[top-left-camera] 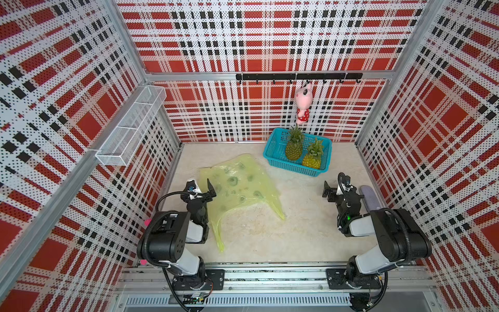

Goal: Place the pineapple into a plastic bag & tie a knot
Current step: Pick up the plastic bag at the center of the board.

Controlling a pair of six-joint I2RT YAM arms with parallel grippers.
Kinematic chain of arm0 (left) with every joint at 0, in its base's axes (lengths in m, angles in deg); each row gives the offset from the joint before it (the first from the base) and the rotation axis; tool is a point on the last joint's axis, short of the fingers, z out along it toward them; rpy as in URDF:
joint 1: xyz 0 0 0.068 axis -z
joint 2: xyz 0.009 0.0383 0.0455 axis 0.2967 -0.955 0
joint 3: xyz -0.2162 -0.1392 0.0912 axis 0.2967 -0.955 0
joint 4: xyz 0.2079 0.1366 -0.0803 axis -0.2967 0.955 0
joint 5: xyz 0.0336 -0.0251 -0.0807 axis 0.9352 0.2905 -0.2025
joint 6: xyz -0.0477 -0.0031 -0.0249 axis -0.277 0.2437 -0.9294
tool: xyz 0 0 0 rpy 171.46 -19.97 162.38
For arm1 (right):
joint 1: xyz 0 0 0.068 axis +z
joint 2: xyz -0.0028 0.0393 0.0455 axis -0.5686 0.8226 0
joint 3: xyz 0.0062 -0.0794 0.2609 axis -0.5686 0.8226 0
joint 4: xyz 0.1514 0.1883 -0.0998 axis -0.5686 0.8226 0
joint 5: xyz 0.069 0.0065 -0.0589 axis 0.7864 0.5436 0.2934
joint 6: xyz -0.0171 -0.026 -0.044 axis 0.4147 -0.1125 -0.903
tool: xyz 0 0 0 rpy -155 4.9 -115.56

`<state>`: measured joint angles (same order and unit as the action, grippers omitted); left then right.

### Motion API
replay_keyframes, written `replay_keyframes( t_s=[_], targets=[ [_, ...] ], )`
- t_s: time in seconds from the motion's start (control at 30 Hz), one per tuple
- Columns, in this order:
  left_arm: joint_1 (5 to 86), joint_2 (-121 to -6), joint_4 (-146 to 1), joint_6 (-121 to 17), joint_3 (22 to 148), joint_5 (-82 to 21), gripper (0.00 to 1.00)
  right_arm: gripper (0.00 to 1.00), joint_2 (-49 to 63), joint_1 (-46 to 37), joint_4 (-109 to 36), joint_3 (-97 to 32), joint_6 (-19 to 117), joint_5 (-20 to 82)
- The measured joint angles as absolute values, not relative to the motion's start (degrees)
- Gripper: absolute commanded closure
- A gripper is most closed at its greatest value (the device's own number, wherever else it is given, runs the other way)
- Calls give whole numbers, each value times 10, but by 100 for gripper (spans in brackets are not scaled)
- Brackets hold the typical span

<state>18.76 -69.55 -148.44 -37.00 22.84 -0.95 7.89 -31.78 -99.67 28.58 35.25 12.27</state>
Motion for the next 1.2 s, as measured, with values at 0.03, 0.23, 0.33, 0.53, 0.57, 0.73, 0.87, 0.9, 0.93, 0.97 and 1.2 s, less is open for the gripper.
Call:
replay_keyframes(
  t_s=[0.03,0.23,0.33,0.53,0.57,0.73,0.87,0.9,0.93,0.97,1.2],
  targets=[
    [188,-695,-1484,-370,228,-9,2,0,79,-318,-997,286,352,123],
    [188,-695,-1485,-370,228,-9,2,0,79,-318,-997,285,352,123],
    [188,-695,-1485,-370,228,-9,2,0,79,-318,-998,285,352,123],
    [187,-695,-1485,-370,228,-12,2,0,79,-318,-1000,285,352,123],
    [187,-696,-1485,-370,229,-12,2,0,79,-318,-1000,285,352,123],
    [187,-696,-1485,-370,229,-13,2,0,79,-318,-1001,284,352,123],
    [187,-695,-1506,-370,222,-13,2,0,77,-318,-1039,304,345,128],
    [187,-693,-1515,-370,214,-12,2,0,71,-316,-1045,315,342,126],
    [188,-686,-1517,-370,206,-9,2,0,62,-312,-1045,323,340,120],
    [190,-675,-1516,-370,198,-4,2,0,49,-305,-1044,331,336,106],
    [242,-535,-1429,-356,216,54,2,0,-41,-153,-980,293,262,-30]
  ],
)
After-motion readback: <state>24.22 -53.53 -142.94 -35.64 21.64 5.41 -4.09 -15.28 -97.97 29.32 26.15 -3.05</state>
